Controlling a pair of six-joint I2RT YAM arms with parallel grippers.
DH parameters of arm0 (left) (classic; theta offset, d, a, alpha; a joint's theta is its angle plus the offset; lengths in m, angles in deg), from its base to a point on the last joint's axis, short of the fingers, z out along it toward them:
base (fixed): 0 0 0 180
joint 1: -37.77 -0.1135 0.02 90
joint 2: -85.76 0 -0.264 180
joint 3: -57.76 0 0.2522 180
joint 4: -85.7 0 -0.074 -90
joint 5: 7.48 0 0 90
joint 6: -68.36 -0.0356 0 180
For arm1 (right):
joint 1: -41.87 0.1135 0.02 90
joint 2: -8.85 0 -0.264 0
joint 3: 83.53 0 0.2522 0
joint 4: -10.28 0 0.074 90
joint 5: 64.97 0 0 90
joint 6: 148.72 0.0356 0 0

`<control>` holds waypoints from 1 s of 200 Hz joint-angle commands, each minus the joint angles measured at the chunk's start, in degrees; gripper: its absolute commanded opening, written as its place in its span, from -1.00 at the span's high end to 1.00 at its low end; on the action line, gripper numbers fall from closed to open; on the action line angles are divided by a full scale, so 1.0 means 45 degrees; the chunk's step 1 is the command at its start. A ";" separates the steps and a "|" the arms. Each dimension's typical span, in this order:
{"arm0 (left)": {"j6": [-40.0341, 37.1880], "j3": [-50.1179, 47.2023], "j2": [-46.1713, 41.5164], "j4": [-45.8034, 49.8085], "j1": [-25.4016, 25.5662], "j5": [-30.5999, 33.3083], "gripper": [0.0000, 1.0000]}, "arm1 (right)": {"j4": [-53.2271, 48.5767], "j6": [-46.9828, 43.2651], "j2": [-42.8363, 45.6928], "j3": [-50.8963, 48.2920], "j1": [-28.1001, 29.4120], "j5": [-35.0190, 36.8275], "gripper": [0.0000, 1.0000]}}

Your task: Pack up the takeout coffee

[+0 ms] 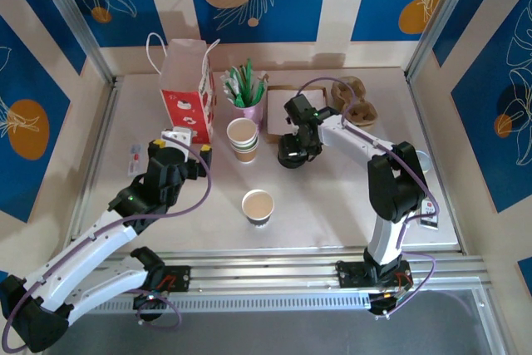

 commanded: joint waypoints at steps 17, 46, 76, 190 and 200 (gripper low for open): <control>-0.0098 0.0057 0.0107 0.0055 -0.0066 -0.0596 -1.00 | 0.0940 0.0135 0.0770 -0.0598 -0.0503 -0.1143 -0.31; -0.0113 0.0067 0.0122 0.0104 -0.0066 -0.1282 -1.00 | 0.1531 0.0564 0.1017 -0.1117 -0.0969 -0.2049 -0.28; -0.0125 0.0125 0.0239 0.0172 -0.0058 -0.1762 -1.00 | 0.1673 0.0554 0.1146 -0.1226 -0.1044 -0.2566 -0.28; 0.3686 0.5122 0.4144 0.4058 0.0029 -0.5964 -1.00 | 0.3127 0.1495 0.2226 -0.2649 -0.2467 -0.5240 -0.25; 0.4133 0.5735 0.4702 0.4464 0.0069 -0.6132 -1.00 | 0.3116 0.1494 0.2334 -0.2698 -0.2468 -0.5235 -0.25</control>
